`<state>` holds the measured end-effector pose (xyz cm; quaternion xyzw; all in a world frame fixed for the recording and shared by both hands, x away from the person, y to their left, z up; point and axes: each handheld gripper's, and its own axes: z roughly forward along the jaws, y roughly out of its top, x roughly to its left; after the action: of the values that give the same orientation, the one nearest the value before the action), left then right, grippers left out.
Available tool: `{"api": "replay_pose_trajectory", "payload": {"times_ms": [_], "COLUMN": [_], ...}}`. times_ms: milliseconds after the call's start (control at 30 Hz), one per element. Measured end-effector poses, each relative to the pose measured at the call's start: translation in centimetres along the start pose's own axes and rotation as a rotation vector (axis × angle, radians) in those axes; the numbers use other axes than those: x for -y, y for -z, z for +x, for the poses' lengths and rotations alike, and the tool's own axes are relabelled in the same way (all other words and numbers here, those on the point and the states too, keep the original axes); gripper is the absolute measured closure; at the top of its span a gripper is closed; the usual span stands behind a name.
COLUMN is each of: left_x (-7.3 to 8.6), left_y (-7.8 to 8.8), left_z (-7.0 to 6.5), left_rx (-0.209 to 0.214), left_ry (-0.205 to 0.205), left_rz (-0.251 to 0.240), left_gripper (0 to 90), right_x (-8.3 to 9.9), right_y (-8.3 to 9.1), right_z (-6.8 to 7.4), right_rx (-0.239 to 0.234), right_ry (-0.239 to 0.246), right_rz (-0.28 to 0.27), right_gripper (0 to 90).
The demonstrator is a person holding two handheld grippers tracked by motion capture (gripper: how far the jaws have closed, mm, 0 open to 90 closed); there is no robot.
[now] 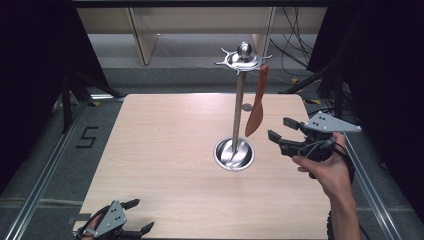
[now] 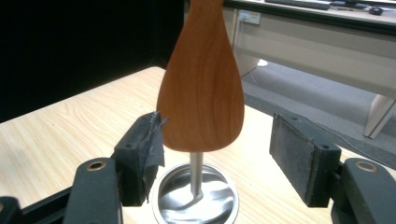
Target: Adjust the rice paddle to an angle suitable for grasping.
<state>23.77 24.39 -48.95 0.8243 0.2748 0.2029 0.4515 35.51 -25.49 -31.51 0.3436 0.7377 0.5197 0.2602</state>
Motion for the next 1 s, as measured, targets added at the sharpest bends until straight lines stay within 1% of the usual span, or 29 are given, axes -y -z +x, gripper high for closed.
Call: {"api": "replay_pose_trajectory", "payload": {"times_ms": [33, 67, 100, 133, 167, 233, 267, 300, 333, 367, 400, 433, 467, 500, 533, 567, 600, 633, 667, 700, 733, 767, 800, 833, 867, 900, 933, 967, 1000], "left_x": [0.0, 0.0, 0.0, 0.0, 0.0, -0.1, 0.0, 0.0, 0.0, 0.0, 0.0, 0.0, 0.0, -0.1, -0.1, 0.0, -0.1, 0.0, 0.0, -0.1, 0.0, 0.0, 0.0, -0.1, -0.1, -0.1, -0.2, -0.2, -0.2], "left_y": [0.0, -0.1, -0.1, -0.1, 0.0, 0.0, 0.1, 0.1, 0.1, 0.0, 0.0, 0.0, 0.0, 0.1, 0.1, 0.0, 0.0, -0.1, -0.1, 0.0, 0.0, -0.1, -0.1, -0.1, -0.1, -0.2, -0.2, -0.2, -0.1], "left_z": [0.0, 0.0, -0.1, -0.1, 0.0, 0.0, -0.1, 0.0, -0.1, 0.0, 0.0, 0.0, 0.0, 0.0, 0.0, -0.1, 0.0, 0.0, -0.1, 0.1, -0.1, -0.2, 0.0, 0.0, -0.1, -0.1, 0.1, -0.1, 0.1], "left_rx": [0.000, 0.001, 0.000, 0.000, 0.000, 0.003, 0.001, -0.001, -0.002, 0.003, 0.000, 0.002, 0.003, 0.002, 0.002, 0.004, 0.004, 0.005, 0.001, 0.013, 0.015, 0.016, 0.010, 0.010, 0.009, 0.008, 0.008, 0.007, -0.002], "left_ry": [-0.002, 0.005, 0.018, 0.018, 0.006, -0.007, 0.009, 0.006, 0.014, -0.002, -0.004, 0.005, 0.002, 0.002, 0.003, 0.010, 0.001, 0.006, 0.020, 0.002, 0.021, 0.040, 0.010, 0.010, 0.030, 0.037, 0.009, 0.039, 0.009], "left_rz": [-0.004, -0.011, -0.010, -0.010, 0.001, 0.003, 0.003, 0.002, 0.001, -0.009, 0.000, 0.002, 0.005, 0.009, 0.008, 0.003, 0.000, -0.008, -0.007, 0.003, 0.006, 0.007, -0.003, -0.004, -0.002, -0.004, -0.013, -0.009, 0.009], "left_gripper": [17.2, 17.2, 17.2, 17.2, 17.2, 17.2, 17.2, 17.2, 17.2, 17.2, 17.2, 17.2, 17.2, 17.2, 17.2, 17.2, 17.2, 17.2, 17.2, 17.2, 17.2, 17.2, 17.2, 17.2, 17.2, 17.2, 17.2, 17.2, 17.2], "right_x": [0.1, 0.2, 0.4, 0.6, 0.6, 0.8, 0.9, 1.2, 1.2, 1.3, 1.5, 1.6, 1.7, 1.8, 2.0, 2.0, 2.2, 2.3, 2.4, 2.5, 2.6, 2.7, 2.9, 2.9, 3.0, 3.4, 3.8, 3.8, 4.1], "right_y": [0.0, -0.1, -0.2, -0.1, -0.1, -0.3, -0.3, -0.5, -0.5, -0.6, -0.7, -0.8, -0.9, -1.0, -1.1, -1.2, -1.4, -1.4, -1.4, -1.5, -1.6, -1.7, -1.8, -1.8, -1.8, -2.0, -2.1, -2.1, -2.2], "right_z": [-0.1, 0.0, -0.1, -0.1, -0.1, -0.1, 0.0, -0.1, -0.1, 0.0, 0.1, 0.1, 0.2, 0.1, 0.1, 0.1, 0.2, 0.1, 0.3, 0.3, 0.2, 0.2, 0.3, 0.3, 0.2, 0.4, 0.1, 0.1, 0.2], "right_rx": [-0.009, -0.005, -0.005, -0.012, -0.012, -0.007, -0.007, -0.014, -0.014, -0.008, -0.009, -0.011, -0.010, -0.018, -0.013, -0.014, -0.014, -0.016, -0.021, -0.018, -0.020, -0.016, -0.017, -0.017, -0.024, -0.017, -0.029, -0.029, -0.030], "right_ry": [0.009, -0.002, 0.019, 0.004, 0.004, 0.001, -0.011, -0.002, -0.002, -0.003, -0.010, -0.011, -0.014, 0.002, 0.006, 0.000, -0.005, -0.002, -0.017, -0.010, 0.006, -0.001, -0.014, -0.014, -0.002, -0.018, 0.002, 0.002, -0.019], "right_rz": [0.000, 0.002, 0.005, 0.015, 0.015, 0.008, 0.018, 0.023, 0.023, 0.023, 0.037, 0.047, 0.053, 0.058, 0.057, 0.067, 0.061, 0.069, 0.083, 0.073, 0.074, 0.076, 0.087, 0.087, 0.098, 0.103, 0.138, 0.138, 0.154], "right_gripper": [35.6, 35.6, 35.6, 35.6, 35.6, 35.4, 35.2, 35.1, 35.1, 34.9, 34.9, 34.9, 34.8, 34.8, 34.7, 34.7, 34.7, 34.6, 34.6, 34.6, 34.6, 34.6, 34.5, 34.5, 34.5, 34.4, 34.3, 34.3, 34.3]}}
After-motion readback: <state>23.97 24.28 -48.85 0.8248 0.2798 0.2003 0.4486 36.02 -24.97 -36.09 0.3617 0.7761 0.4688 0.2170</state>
